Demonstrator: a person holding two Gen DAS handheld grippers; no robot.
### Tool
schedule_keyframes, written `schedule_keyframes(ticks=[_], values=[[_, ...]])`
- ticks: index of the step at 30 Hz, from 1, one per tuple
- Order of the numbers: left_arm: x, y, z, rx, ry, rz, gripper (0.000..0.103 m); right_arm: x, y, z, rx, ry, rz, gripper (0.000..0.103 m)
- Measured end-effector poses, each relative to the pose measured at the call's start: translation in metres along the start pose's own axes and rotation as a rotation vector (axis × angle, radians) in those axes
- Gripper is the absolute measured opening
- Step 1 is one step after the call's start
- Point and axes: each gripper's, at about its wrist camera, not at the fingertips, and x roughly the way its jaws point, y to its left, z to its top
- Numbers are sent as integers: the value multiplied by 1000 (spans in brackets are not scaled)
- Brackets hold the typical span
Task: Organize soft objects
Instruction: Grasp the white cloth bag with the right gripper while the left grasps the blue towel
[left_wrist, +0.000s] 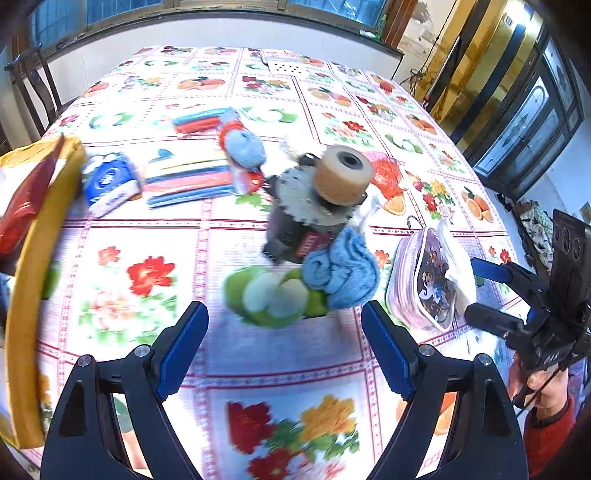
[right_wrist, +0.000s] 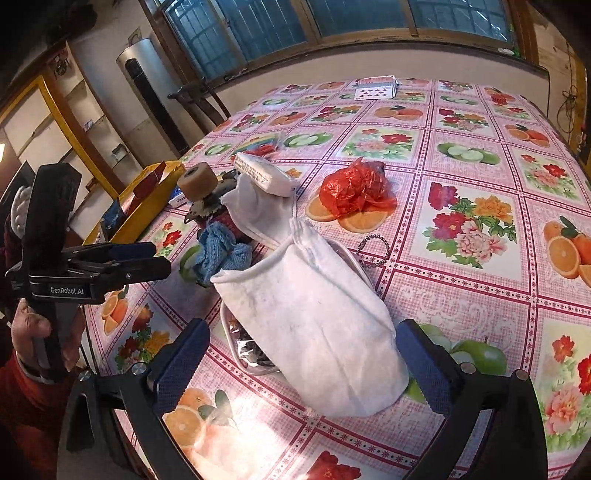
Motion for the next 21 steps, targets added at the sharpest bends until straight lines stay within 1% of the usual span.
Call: schedule_keyframes(ticks=[2, 3, 4, 5, 6, 7, 8, 9, 11, 12, 14, 16, 17, 19, 20, 21], values=[[8, -7, 7, -13, -6, 21, 85, 4, -4, 1, 6, 2, 6, 102], [16, -17, 9, -17, -4, 30, 85, 6, -6, 1, 11, 7, 13, 101], [24, -28, 7, -20, 2, 32, 85, 9, -7, 1, 15, 11, 14, 96], [47, -23, 17, -24, 14, 27, 85, 10, -9, 0, 17, 15, 10, 93], [64, -24, 21, -32, 19, 20, 85, 12, -10, -1, 19, 20, 9, 84], [66, -25, 23, -46, 13, 20, 85, 13, -11, -2, 24, 22, 11, 75], [84, -44, 19, -56, 5, 29, 85, 13, -13, -4, 32, 18, 12, 70], [117, -67, 18, -65, 0, 37, 85, 13, -14, -5, 38, 16, 14, 62], [132, -78, 20, -78, 0, 30, 85, 11, -17, -6, 55, 5, 30, 57], [136, -78, 25, -79, 5, 29, 85, 10, -18, -7, 61, -1, 31, 53], [106, -64, 28, -79, 10, 22, 86, 9, -19, -8, 75, -3, 43, 49], [99, -62, 26, -75, 23, 19, 88, 7, -18, -9, 77, -7, 46, 45], [102, -67, 24, -74, 31, 23, 90, 7, -17, -10, 76, -3, 49, 44], [101, -61, 23, -73, 46, 13, 90, 6, -17, -11, 87, -1, 52, 43], [99, -58, 23, -61, 45, 21, 89, 5, -18, -12, 95, 1, 61, 42], [99, -59, 23, -49, 54, 15, 83, 5, -18, -13, 105, 0, 74, 42]])
